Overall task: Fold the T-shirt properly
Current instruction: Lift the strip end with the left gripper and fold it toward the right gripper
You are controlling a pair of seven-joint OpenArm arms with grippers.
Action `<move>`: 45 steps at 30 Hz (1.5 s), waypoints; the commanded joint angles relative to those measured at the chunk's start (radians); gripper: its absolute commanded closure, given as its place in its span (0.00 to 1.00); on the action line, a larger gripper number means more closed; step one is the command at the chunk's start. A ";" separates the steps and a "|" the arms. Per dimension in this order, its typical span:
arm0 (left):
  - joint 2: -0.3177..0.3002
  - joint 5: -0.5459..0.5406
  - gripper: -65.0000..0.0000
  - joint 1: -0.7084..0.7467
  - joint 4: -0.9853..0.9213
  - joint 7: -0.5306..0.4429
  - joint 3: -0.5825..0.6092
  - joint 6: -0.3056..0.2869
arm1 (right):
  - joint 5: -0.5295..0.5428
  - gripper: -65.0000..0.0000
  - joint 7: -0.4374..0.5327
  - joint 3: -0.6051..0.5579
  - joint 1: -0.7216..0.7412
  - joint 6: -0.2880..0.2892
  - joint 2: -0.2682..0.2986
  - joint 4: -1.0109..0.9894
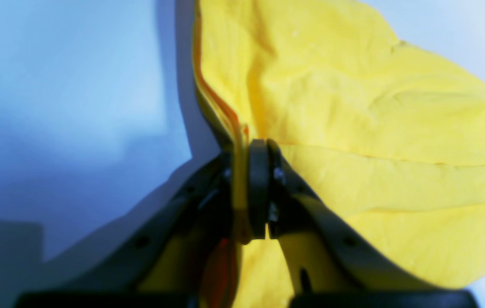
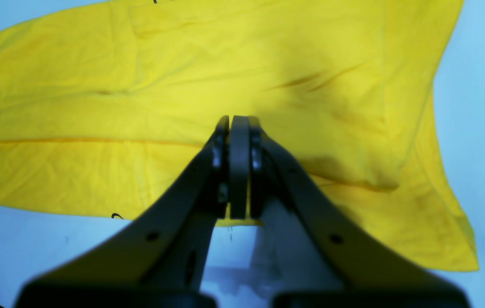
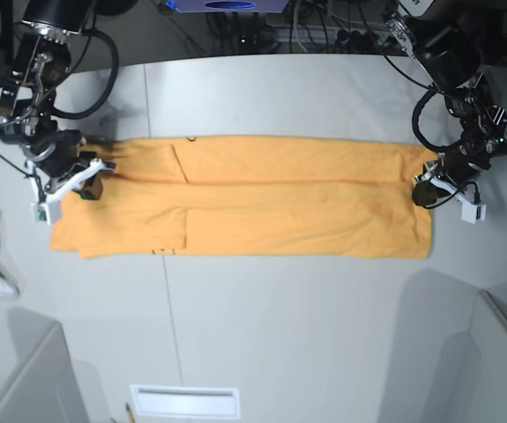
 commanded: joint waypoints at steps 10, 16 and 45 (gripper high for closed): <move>-0.119 0.067 1.00 0.005 0.020 0.041 -0.005 0.079 | 0.011 1.00 0.019 0.007 -0.002 0.000 0.010 0.019; -0.088 0.071 1.00 0.097 0.258 0.047 -0.031 0.080 | 0.021 1.00 0.019 0.007 0.000 0.000 0.002 0.017; 0.166 0.065 1.00 0.212 0.703 0.049 0.595 0.312 | 0.124 1.00 0.019 0.059 0.035 -0.002 -0.004 -0.047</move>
